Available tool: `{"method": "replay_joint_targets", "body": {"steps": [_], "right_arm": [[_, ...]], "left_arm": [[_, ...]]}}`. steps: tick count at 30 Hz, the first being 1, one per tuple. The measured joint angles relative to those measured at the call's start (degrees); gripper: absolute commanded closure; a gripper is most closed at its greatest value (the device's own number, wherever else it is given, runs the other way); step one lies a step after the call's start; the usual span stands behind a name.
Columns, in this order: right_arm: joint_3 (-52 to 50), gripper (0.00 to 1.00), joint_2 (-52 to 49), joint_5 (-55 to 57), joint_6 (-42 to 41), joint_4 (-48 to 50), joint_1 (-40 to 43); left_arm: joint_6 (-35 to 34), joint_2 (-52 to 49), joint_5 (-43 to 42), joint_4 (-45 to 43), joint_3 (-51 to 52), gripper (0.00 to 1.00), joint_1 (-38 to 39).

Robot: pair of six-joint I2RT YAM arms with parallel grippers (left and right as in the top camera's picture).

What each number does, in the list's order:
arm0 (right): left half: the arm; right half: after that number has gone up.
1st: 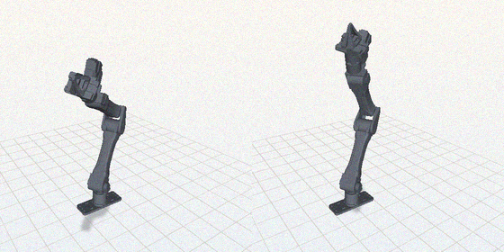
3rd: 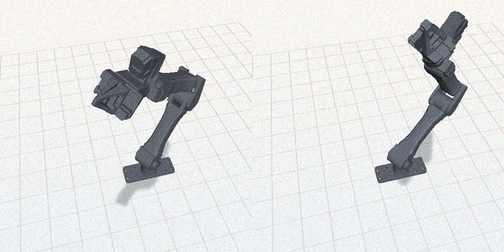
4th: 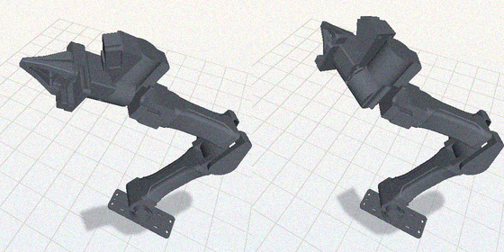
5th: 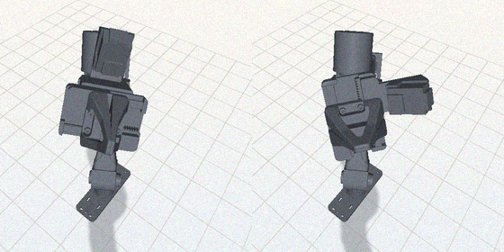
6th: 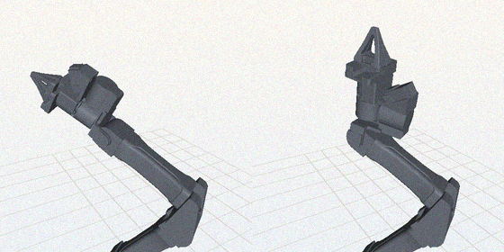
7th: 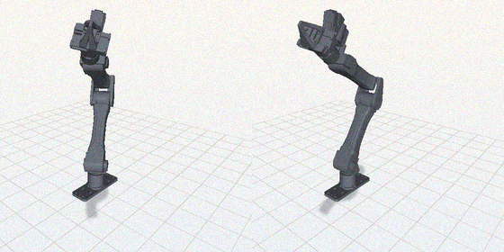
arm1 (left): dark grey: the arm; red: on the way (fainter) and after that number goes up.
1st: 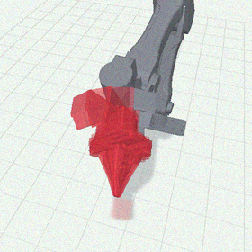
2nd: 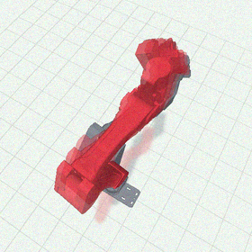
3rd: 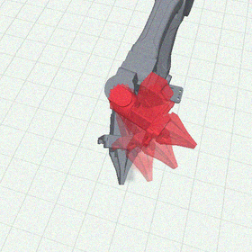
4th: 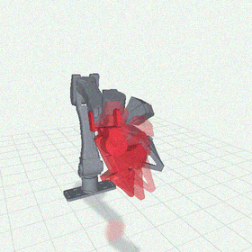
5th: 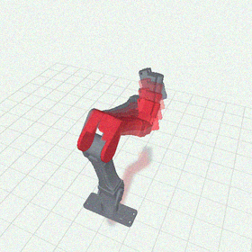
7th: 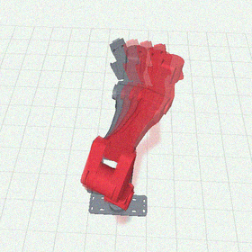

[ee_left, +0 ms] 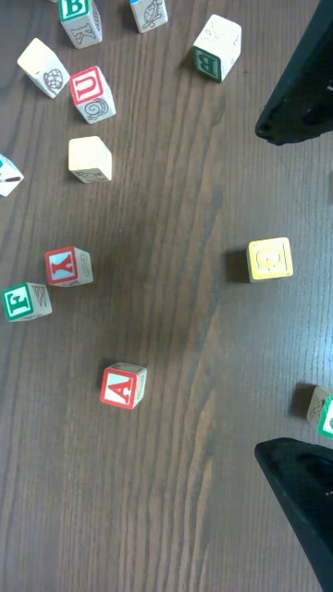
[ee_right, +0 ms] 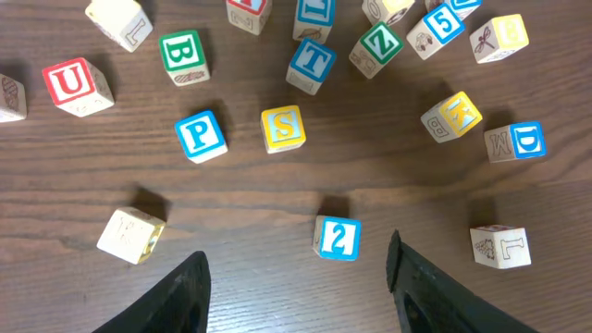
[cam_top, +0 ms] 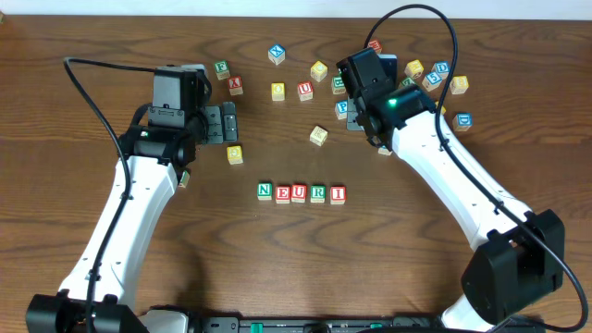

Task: Spell out NEURIPS
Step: 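Move the right gripper up over the scattered blocks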

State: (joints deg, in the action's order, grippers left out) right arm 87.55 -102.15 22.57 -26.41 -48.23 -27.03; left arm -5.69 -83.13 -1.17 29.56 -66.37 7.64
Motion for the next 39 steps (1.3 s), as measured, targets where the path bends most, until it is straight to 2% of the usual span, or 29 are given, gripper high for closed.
{"method": "replay_joint_targets", "body": {"steps": [6, 19, 23, 28, 34, 39], "right_arm": [[0.09, 0.44, 0.0, -3.28, 1.84, 4.26, 0.98], [0.15, 0.45, 0.0, -13.49, 13.86, 12.07, 3.61], [0.31, 0.41, -0.24, -17.44, 15.41, 12.26, 7.1], [6.69, 0.35, -6.1, -21.79, 18.27, 6.82, 10.51], [19.61, 0.31, -17.99, -23.37, 21.92, -2.34, 10.01], [26.08, 0.27, -23.02, -23.85, 23.43, -6.43, 9.88]], "left_arm": [[0.0, 0.0, 0.0, 0.0, 0.0, 0.0, 0.0], [0.0, 0.0, -0.02, 0.0, 0.0, 0.0, 0.0], [0.0, 0.0, -0.02, 0.0, 0.0, 0.0, 0.0], [0.0, 0.0, 0.0, -0.02, 0.0, 0.0, 0.0], [0.0, 0.0, 0.0, -0.02, 0.0, 0.0, 0.0], [0.0, 0.0, 0.0, 0.0, 0.0, 0.0, 0.0]]}}
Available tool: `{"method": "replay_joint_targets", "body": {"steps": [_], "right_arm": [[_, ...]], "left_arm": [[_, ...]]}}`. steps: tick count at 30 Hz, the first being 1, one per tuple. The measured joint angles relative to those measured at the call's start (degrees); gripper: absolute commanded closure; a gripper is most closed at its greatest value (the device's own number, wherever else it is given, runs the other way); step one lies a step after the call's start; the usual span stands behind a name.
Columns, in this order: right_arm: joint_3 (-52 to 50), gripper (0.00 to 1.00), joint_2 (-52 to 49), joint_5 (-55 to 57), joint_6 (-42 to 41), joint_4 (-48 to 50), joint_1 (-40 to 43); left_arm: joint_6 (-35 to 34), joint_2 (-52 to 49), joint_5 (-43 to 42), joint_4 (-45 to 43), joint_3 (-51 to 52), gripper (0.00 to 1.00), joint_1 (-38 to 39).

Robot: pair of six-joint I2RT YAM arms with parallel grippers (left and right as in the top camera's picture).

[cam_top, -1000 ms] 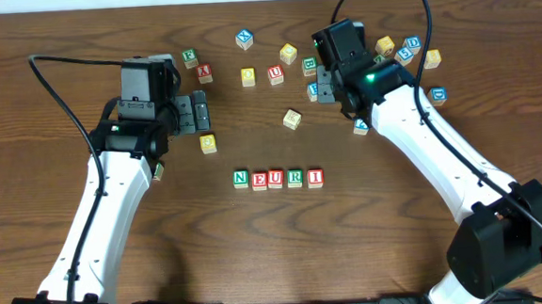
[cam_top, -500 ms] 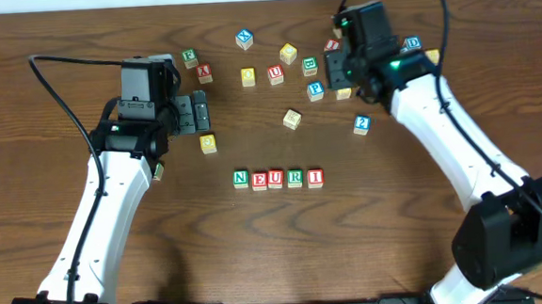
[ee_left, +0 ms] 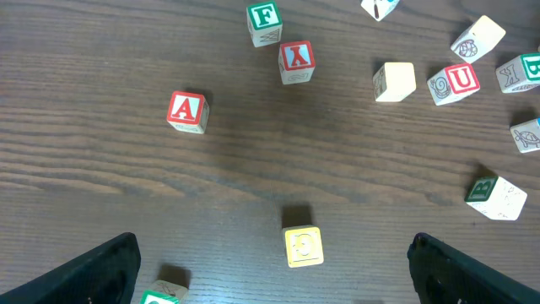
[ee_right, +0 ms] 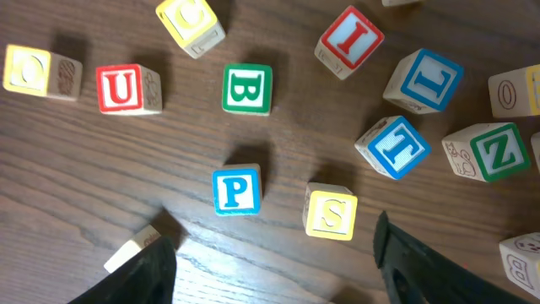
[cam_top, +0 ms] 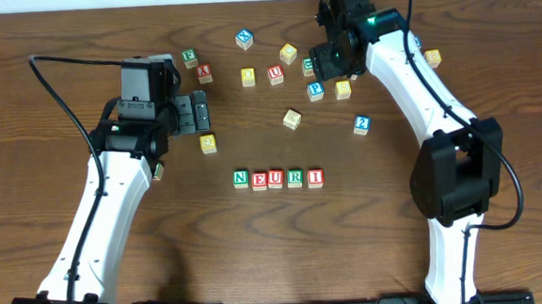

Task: Spell out NEURIPS
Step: 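Move the right gripper up over the scattered blocks, then lower the right gripper around the blue P block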

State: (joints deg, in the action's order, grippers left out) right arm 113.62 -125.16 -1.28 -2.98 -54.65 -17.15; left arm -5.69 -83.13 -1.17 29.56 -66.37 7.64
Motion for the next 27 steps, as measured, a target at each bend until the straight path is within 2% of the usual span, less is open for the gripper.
{"method": "replay_joint_targets", "body": {"steps": [5, 10, 18, 27], "right_arm": [[1.46, 0.26, -1.05, 0.04, 1.27, -0.76, 0.0], [1.51, 0.31, -1.6, 0.83, 2.32, -1.09, 0.0], [1.51, 0.32, -1.9, 1.05, 2.43, -1.57, -0.15], [1.88, 0.33, -4.11, 0.94, 2.4, -1.16, -2.84]], "left_arm": [[0.0, 0.0, -0.02, -0.02, 0.0, 0.0, 0.0], [0.0, 0.0, -0.02, -0.02, 0.0, 0.0, 0.0], [0.0, 0.0, 0.0, 0.0, 0.0, 0.0, 0.0], [0.0, 0.0, -0.02, 0.0, 0.0, 0.0, 0.0]]}}
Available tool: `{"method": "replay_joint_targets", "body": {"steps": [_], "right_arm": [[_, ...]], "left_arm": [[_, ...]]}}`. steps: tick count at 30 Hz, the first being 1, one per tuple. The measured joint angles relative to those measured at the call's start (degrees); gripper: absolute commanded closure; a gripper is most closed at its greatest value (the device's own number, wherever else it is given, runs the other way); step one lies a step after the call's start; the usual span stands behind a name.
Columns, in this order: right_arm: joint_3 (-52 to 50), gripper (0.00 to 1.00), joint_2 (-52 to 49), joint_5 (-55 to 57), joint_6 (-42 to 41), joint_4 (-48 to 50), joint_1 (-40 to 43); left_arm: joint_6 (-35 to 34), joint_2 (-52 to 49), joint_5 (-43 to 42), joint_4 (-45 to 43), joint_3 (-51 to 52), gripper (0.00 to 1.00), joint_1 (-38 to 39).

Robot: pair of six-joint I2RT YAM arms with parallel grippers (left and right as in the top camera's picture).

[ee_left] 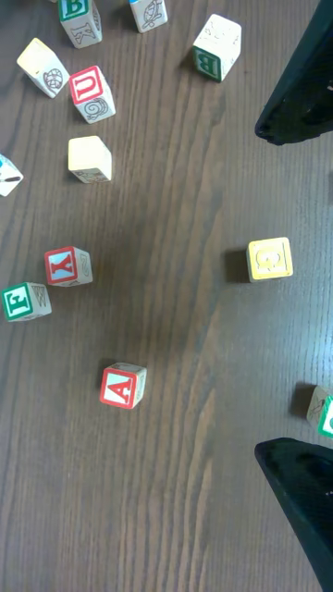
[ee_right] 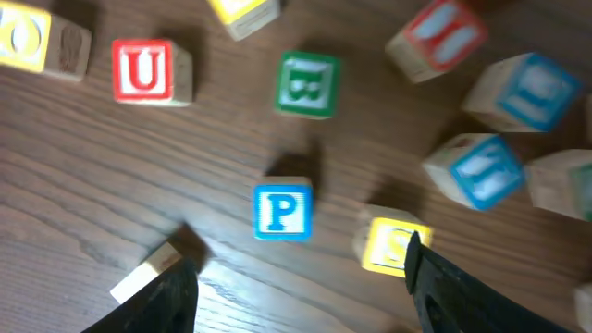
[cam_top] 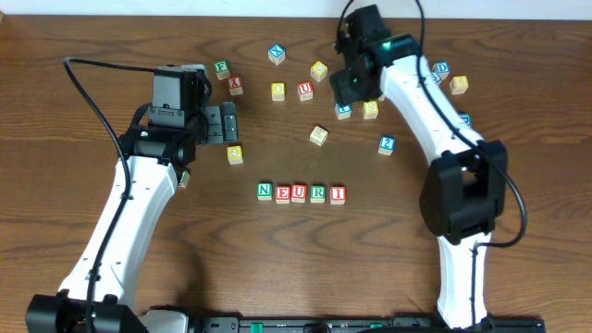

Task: Spell out NEURIPS
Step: 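Lower the right gripper around the blue P block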

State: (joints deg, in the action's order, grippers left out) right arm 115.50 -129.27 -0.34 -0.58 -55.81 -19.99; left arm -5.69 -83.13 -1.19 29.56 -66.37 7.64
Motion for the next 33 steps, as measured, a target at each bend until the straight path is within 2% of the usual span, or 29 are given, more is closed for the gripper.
{"method": "replay_joint_targets", "body": {"steps": [6, 33], "right_arm": [[0.0, 0.35, -3.23, -0.81, -0.22, 1.49, -1.27], [0.02, 0.37, -6.32, -1.42, -0.48, 1.9, -1.27]], "left_arm": [[0.0, 0.0, 0.0, -0.02, 0.0, 0.0, 0.0], [0.0, 0.0, 0.02, 0.0, 0.0, 0.0, 0.0]]}}
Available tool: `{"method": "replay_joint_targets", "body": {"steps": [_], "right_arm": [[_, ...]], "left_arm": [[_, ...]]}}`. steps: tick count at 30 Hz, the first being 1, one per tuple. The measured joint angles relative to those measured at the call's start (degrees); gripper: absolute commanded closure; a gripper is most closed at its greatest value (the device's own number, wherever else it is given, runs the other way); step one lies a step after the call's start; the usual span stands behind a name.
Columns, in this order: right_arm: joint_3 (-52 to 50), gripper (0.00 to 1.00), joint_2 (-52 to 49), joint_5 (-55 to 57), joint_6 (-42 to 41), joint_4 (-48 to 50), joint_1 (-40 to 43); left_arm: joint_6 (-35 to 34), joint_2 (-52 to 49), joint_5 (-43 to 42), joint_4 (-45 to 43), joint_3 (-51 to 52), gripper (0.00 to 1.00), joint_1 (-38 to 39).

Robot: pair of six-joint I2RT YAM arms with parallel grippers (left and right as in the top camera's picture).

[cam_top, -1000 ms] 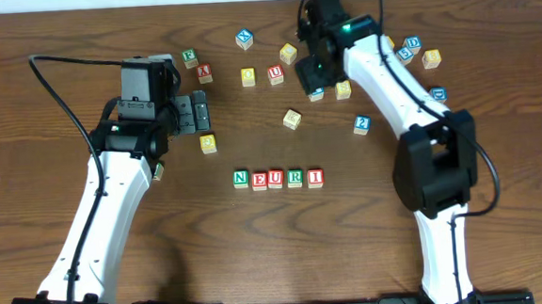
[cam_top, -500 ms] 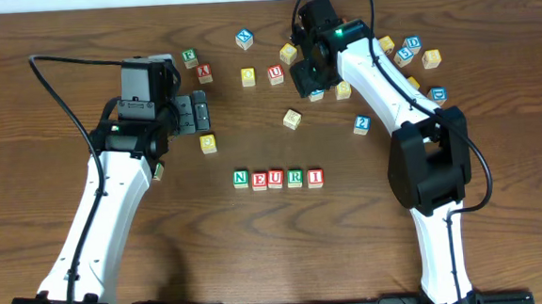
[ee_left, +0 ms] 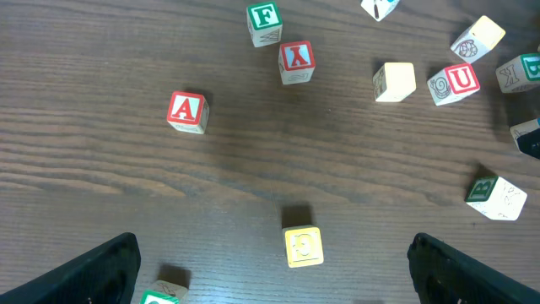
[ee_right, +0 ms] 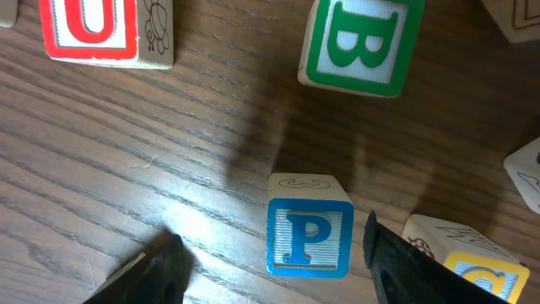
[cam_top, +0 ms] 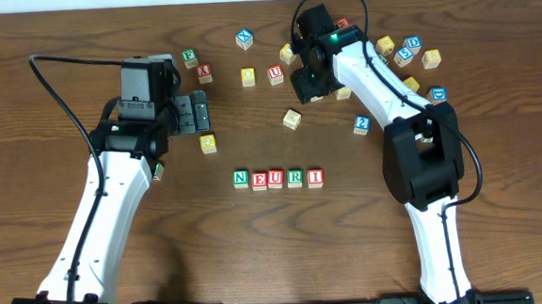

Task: Spell out NEURIPS
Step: 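Lower the right gripper around the blue P block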

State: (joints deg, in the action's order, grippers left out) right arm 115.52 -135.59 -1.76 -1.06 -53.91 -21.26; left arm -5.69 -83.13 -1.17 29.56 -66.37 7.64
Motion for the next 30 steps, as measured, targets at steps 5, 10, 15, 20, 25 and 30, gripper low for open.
{"method": "replay_joint_targets", "body": {"steps": [5, 10, 15, 20, 25, 30], "right_arm": [[0.0, 0.39, 0.0, 0.02, -0.24, 0.15, 0.13], [0.0, 0.41, 0.0, 0.24, -0.85, 0.35, 0.46], [0.0, 0.41, 0.0, 1.03, -1.29, 0.59, 0.83], [0.0, 0.44, 0.0, 1.33, -1.42, 0.59, 0.87], [0.0, 0.45, -0.02, 1.33, -1.49, 0.48, 0.87], [0.0, 0.47, -0.44, 1.31, -1.51, 0.48, 0.87]], "left_arm": [[0.0, 0.0, -0.02, 0.0, 0.0, 0.0, 0.0], [0.0, 0.0, 0.0, 0.0, 0.0, 0.0, 0.0], [0.0, 0.0, -0.02, -0.02, 0.0, 0.0, 0.0], [0.0, 0.0, 0.0, 0.0, 0.0, 0.0, 0.0], [0.0, 0.0, -0.02, -0.02, 0.0, 0.0, 0.0], [0.0, 0.0, -0.02, 0.0, 0.0, 0.0, 0.0]]}}
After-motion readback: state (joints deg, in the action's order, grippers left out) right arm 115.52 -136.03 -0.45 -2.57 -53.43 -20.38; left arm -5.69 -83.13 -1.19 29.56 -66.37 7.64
